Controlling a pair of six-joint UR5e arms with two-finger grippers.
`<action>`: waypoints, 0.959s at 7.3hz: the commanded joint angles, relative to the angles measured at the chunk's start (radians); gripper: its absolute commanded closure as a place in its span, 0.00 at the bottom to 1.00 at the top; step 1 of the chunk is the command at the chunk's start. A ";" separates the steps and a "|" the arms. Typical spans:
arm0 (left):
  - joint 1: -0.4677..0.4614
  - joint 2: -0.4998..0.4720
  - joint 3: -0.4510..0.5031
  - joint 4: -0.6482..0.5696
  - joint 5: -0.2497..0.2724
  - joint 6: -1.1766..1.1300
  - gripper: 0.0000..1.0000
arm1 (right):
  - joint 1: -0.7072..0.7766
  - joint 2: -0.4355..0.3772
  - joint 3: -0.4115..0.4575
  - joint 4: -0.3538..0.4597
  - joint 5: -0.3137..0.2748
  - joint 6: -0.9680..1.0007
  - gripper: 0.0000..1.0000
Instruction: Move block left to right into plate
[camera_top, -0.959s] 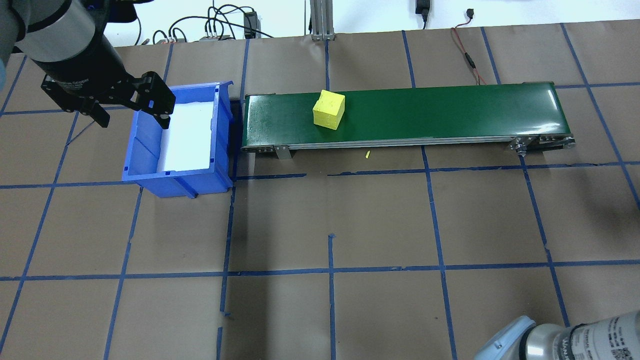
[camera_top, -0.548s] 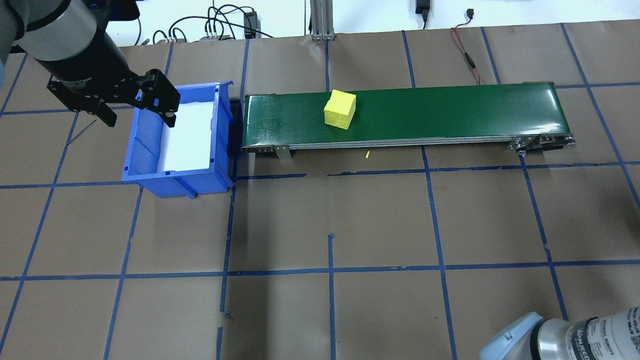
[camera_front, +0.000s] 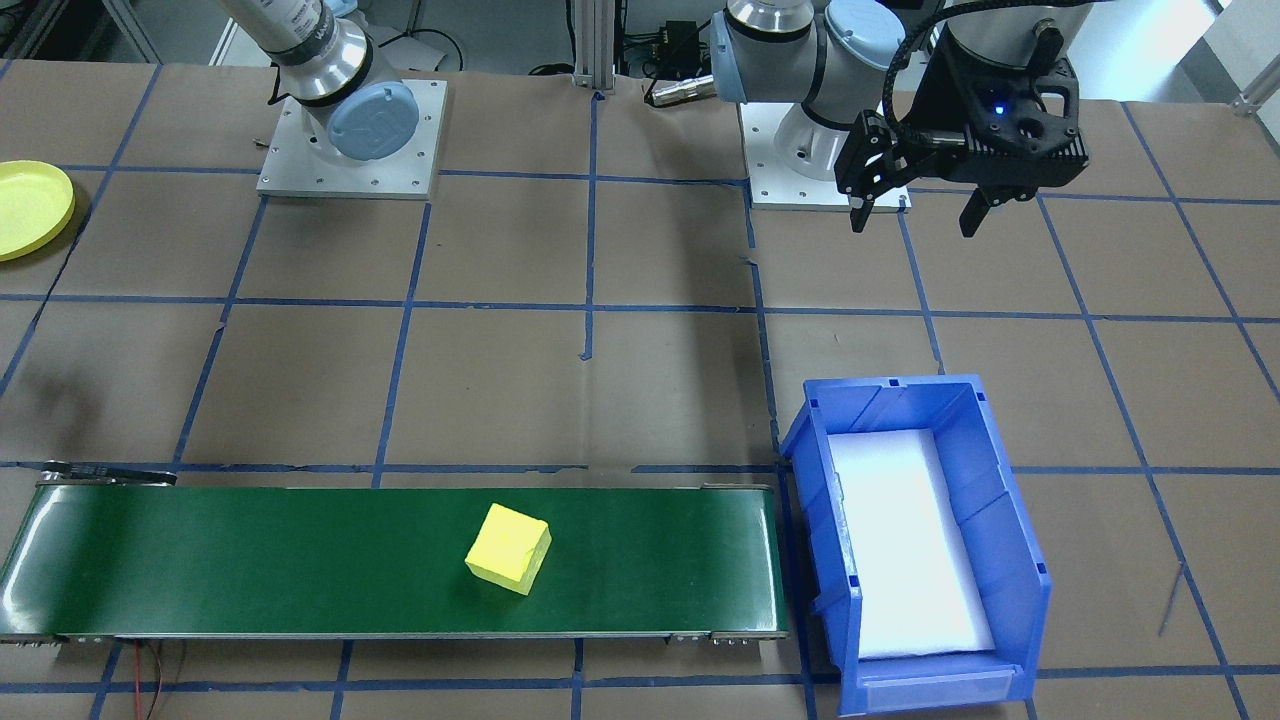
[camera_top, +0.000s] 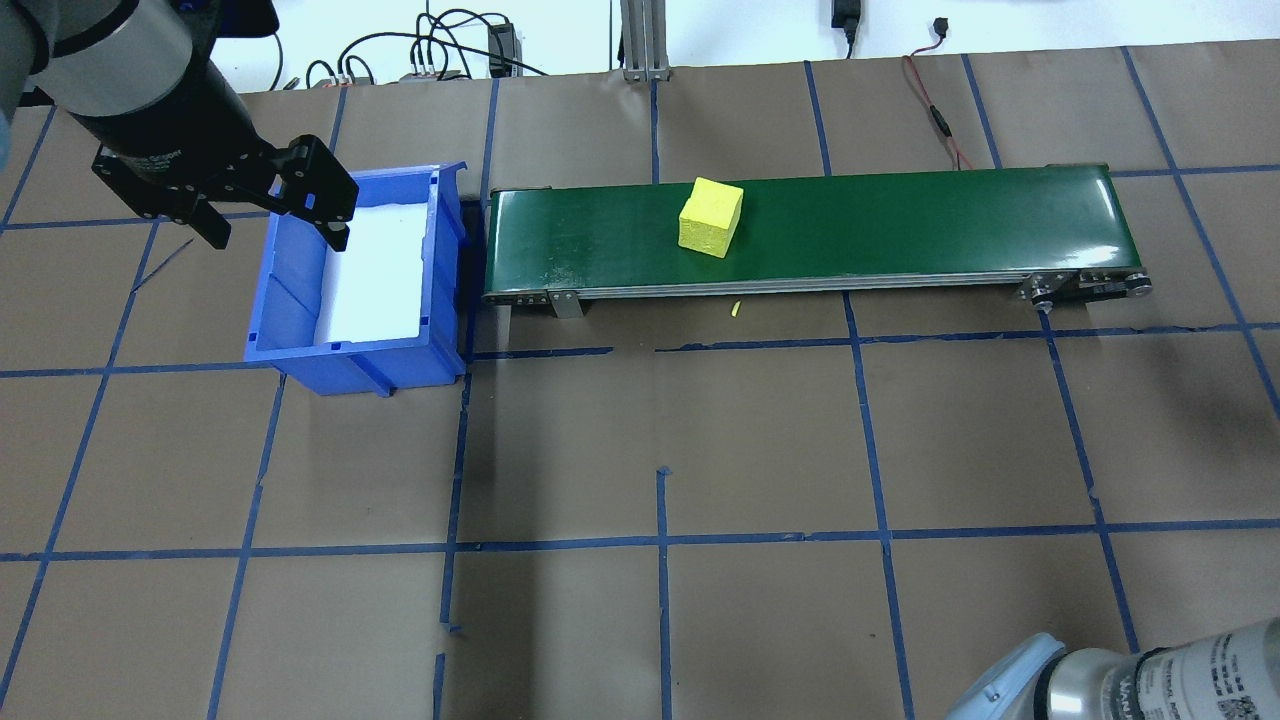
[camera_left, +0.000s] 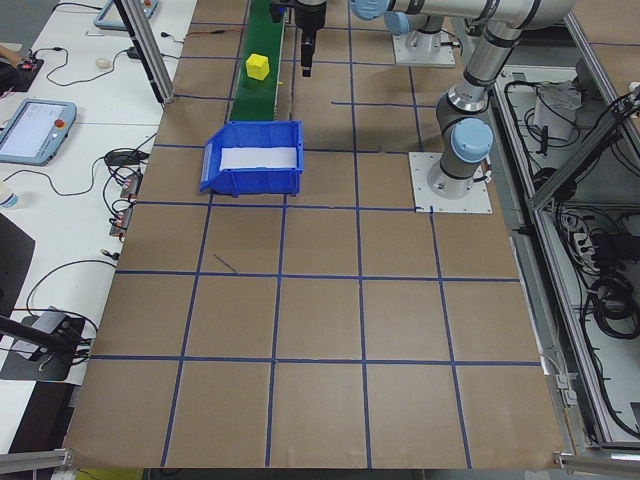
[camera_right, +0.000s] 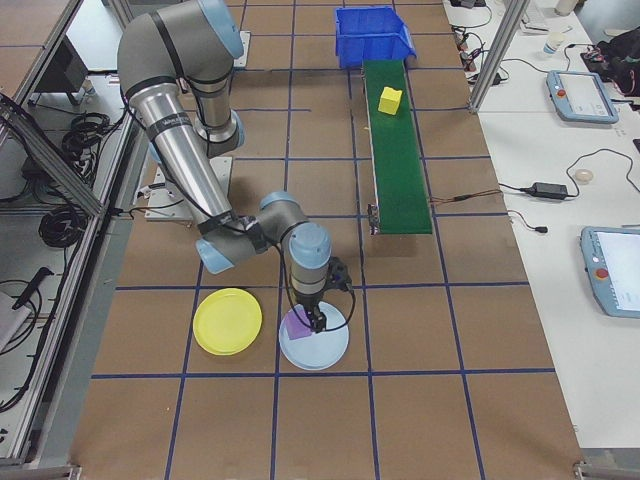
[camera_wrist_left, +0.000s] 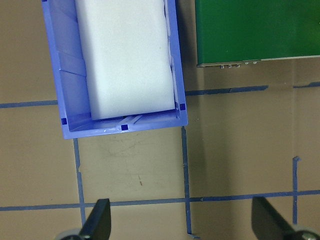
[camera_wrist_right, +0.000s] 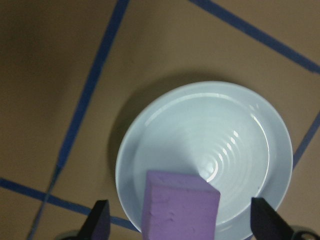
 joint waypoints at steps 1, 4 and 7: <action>0.004 0.001 0.001 -0.007 0.011 0.002 0.00 | 0.200 -0.069 -0.001 0.102 0.004 0.298 0.00; 0.010 0.003 0.004 -0.033 0.046 0.001 0.00 | 0.565 -0.066 -0.048 0.107 0.096 0.810 0.00; 0.011 0.003 0.001 -0.031 0.048 -0.002 0.00 | 0.699 -0.014 -0.197 0.240 0.230 1.197 0.00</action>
